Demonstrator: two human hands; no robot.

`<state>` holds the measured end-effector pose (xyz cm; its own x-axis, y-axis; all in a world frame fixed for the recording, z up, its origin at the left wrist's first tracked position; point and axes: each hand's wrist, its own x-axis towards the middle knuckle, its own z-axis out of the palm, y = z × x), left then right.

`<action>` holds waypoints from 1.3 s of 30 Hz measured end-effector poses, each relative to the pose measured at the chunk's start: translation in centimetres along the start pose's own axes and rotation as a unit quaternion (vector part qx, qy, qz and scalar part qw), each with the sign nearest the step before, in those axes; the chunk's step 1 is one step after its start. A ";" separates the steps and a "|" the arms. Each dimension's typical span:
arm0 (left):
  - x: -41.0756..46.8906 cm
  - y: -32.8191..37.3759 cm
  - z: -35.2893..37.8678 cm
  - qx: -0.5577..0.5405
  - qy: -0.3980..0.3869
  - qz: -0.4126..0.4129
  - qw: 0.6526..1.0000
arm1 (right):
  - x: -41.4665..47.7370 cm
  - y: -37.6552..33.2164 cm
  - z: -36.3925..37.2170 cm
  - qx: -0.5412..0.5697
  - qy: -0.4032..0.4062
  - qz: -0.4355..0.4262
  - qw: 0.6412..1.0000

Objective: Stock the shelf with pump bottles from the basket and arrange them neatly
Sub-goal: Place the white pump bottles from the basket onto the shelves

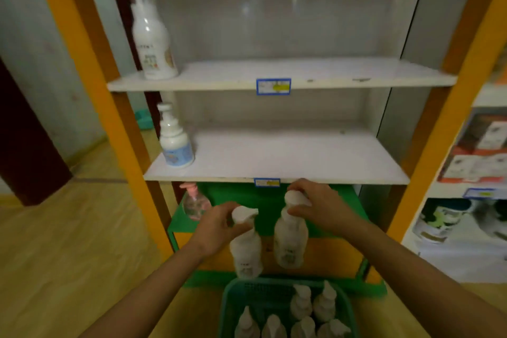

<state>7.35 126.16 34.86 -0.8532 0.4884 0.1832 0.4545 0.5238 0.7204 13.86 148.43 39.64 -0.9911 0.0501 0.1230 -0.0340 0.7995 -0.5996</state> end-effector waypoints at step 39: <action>5.5 12.9 -29.7 -0.138 0.182 0.029 0.973 | 19.9 -28.8 -15.1 -0.023 0.142 -0.173 0.974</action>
<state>0.96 114.85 65.03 -0.8848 0.2055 0.4181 0.4620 0.2710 0.8445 -2.90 135.48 71.31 -0.8455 -0.0674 0.5296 -0.3468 0.8235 -0.4489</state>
